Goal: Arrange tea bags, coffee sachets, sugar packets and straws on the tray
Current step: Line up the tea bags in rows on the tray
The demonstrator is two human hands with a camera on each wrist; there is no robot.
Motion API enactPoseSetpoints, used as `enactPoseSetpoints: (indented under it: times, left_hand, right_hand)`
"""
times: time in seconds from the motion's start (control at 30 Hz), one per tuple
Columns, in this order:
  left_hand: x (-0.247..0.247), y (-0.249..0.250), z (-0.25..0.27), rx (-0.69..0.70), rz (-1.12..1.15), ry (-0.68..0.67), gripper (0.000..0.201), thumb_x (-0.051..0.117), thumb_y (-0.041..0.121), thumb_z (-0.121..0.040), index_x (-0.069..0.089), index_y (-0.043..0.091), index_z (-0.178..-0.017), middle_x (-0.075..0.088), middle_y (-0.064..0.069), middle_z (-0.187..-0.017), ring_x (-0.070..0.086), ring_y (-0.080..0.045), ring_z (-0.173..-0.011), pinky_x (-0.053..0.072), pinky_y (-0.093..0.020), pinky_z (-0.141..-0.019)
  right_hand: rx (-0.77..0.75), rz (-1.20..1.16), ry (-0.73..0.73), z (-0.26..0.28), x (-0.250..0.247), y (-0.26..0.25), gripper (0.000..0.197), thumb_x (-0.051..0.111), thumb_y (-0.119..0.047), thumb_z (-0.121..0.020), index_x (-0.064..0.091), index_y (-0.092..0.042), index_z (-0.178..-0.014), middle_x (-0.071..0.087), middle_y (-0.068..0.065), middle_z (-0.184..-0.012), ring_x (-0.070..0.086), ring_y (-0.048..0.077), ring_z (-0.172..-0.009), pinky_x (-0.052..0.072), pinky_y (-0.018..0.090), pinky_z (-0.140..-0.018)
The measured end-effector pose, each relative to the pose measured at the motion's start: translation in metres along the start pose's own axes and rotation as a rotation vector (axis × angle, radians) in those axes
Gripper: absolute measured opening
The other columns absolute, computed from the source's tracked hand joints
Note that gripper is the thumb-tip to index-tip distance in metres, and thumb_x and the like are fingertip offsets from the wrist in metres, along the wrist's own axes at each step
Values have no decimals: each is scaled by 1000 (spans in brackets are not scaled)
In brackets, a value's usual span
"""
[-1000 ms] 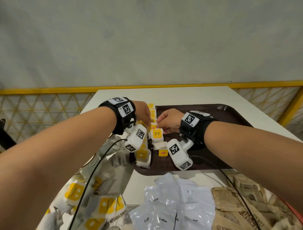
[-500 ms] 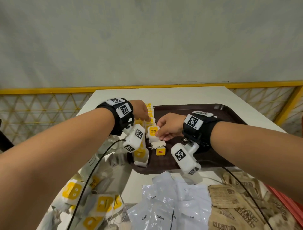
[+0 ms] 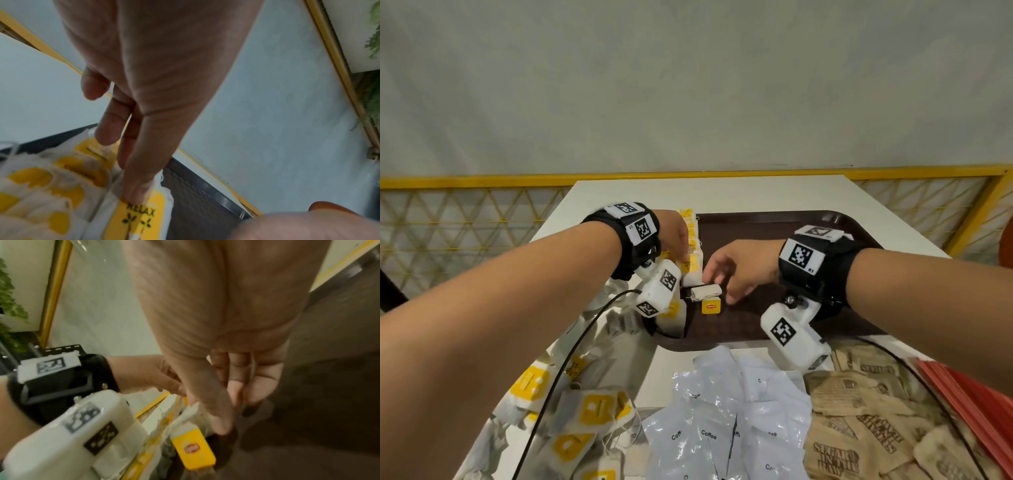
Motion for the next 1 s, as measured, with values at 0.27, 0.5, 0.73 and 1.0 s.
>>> enactPoseSetpoints:
  times: [0.27, 0.5, 0.73, 1.0]
  left_hand:
    - [-6, -1, 21, 21, 111, -84, 20, 71, 47, -79, 70, 27, -79, 66, 11, -84, 58, -9, -84, 45, -28, -84]
    - [5, 10, 19, 68, 21, -104, 8, 73, 30, -82, 68, 25, -85, 63, 11, -76, 57, -8, -76, 47, -23, -76]
    - [5, 3, 12, 17, 17, -95, 7, 71, 29, -84, 68, 22, -84, 62, 7, -76, 54, -7, -68, 50, -28, -77]
    - [7, -1, 8, -3, -17, -26, 17, 74, 27, -80, 68, 13, -87, 60, 2, -76, 52, -11, -68, 43, -20, -60]
  right_hand:
    - [16, -383, 208, -14, 1, 5, 12, 64, -5, -89, 58, -11, -80, 62, 10, -69, 60, 11, -58, 53, 20, -58]
    - [73, -505, 200, -11, 3, 7, 14, 57, 6, -90, 59, -5, -81, 64, 12, -66, 65, 14, -57, 56, 24, -60]
    - [74, -518, 204, -3, 4, 7, 12, 56, 8, -89, 59, -3, -86, 66, 15, -77, 66, 22, -71, 57, 30, -72]
    - [61, -537, 214, -5, 6, 5, 16, 58, 5, -90, 61, -2, -76, 64, 16, -75, 66, 20, -73, 58, 28, -73]
Point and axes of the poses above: each hand's wrist, its own z-axis away from the middle knuckle, its own x-axis out of the palm, y = z × x, the point moved 8 cm from there along -z, towards the middle knuckle
